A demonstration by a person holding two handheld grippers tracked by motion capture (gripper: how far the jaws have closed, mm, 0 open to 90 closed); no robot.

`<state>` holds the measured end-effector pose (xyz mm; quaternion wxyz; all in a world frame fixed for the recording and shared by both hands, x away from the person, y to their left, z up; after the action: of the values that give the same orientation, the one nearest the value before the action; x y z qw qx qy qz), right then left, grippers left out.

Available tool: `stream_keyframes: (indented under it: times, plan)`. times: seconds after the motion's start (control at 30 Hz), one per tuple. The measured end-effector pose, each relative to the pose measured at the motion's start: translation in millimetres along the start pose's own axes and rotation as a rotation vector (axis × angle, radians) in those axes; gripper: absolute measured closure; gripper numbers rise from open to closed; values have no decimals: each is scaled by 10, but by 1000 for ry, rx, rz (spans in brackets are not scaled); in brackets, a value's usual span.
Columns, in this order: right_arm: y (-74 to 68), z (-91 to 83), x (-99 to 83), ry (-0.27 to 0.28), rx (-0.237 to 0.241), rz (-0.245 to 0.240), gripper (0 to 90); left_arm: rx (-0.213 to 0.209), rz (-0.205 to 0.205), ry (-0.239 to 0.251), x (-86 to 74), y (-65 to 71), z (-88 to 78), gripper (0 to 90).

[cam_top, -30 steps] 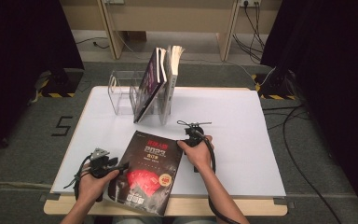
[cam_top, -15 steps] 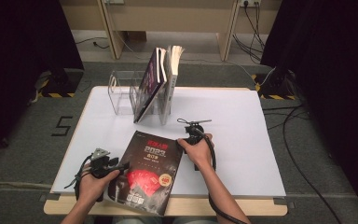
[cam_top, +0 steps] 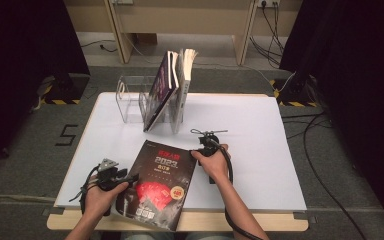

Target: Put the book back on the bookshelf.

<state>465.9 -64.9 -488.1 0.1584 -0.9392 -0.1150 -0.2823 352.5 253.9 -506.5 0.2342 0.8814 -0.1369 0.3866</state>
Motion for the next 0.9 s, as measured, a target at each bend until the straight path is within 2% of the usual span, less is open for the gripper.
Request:
stream_keyframes:
  times: [0.27,0.4,0.57,0.67,0.8,0.9]
  plan:
    - [-1,2,13,-21,55,43,595,3,4,-1,-1,2,1,436]
    - [-34,7,30,-38,30,23,595,7,7,-2,0,2,0,445]
    - [-125,19,31,-42,-49,-60,632,11,11,-5,0,7,1,445]
    - [-136,19,29,-44,-73,-66,683,14,16,-9,1,9,1,447]
    - [-133,15,20,-38,-81,-45,713,26,32,-14,2,22,7,448]
    - [-131,12,16,-31,-85,-47,745,29,43,-18,1,29,8,449]
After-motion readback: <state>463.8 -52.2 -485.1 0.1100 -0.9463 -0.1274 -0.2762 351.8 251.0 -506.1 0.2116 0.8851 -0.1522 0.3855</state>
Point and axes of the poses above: each handheld gripper's, and its own axes: z roughly forward along the jaws, x roughly out of its top, y roughly to its right, the point moved 1 cm from there along z, roughly forward along the jaws, and after that the axes turned 6 degrees about -x, right-handed, at the moved point
